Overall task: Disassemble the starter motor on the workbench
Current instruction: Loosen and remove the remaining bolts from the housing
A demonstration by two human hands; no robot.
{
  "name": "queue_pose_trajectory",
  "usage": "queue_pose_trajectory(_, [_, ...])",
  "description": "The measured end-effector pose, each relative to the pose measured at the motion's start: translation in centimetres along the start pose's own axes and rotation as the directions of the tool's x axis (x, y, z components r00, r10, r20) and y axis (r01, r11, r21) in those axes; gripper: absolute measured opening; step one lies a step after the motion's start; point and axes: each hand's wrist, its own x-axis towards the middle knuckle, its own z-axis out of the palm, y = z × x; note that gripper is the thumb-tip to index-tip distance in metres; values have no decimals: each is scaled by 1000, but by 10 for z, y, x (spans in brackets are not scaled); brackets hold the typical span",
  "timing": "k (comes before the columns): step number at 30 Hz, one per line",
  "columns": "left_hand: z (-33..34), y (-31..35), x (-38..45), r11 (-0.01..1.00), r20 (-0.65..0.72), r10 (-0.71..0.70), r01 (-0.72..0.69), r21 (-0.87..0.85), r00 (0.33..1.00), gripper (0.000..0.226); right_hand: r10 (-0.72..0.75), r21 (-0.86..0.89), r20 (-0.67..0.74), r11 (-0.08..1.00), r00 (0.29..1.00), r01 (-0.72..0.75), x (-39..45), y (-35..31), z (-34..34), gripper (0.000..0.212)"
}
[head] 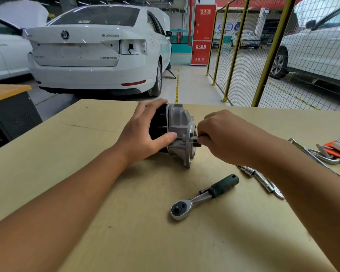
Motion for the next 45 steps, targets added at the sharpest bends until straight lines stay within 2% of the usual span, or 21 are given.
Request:
queue_pose_trajectory(2, [-1,2,0,1000,8,-5,5,0,1000,86,-10,-78,-32,997,999,7,-1,-1,-1,11])
queue_pose_trajectory(5, [-2,4,0,1000,12,-5,5,7,1000,90,-21,-117,-58,993,998,14,-2,-1,-2,17])
queue_pose_trajectory(8, [-1,4,0,1000,16,-14,14,6,1000,90,10,-46,-50,999,999,-13,-2,2,1,21])
queue_pose_trajectory(11, [0,5,0,1000,2,-22,22,-12,1000,80,17,77,-50,997,999,-13,-3,3,0,13])
queue_pose_trajectory(13, [0,5,0,1000,-5,-20,20,-12,1000,76,2,89,-59,996,998,3,-2,3,-1,14])
queue_pose_trajectory(16, [0,5,0,1000,-11,-18,18,-7,1000,77,12,66,-23,998,1000,-11,0,3,-1,31])
queue_pose_trajectory(19, [-1,6,0,1000,-6,-15,15,1,1000,81,11,25,3,1000,1000,-11,0,2,0,25])
queue_pose_trajectory(22, [-2,6,0,1000,4,-11,11,8,1000,86,-10,-91,-29,996,1000,7,0,2,1,16])
queue_pose_trajectory(25, [-1,5,0,1000,12,-11,11,14,1000,90,-22,-169,-53,986,998,13,-1,1,0,25])
queue_pose_trajectory(29, [0,5,0,1000,-1,-18,18,-4,1000,81,9,-53,-37,999,999,-11,-2,3,2,27])
queue_pose_trajectory(33, [1,6,1,1000,-14,-24,24,2,1000,77,9,95,-56,995,998,-4,-2,4,1,15])
queue_pose_trajectory(37, [0,7,0,1000,-11,-22,22,1,1000,81,5,60,-13,998,1000,-4,0,5,0,30])
queue_pose_trajectory(45, [-1,7,0,1000,-1,-19,19,0,1000,91,5,-45,-11,999,1000,-5,-2,3,-1,20])
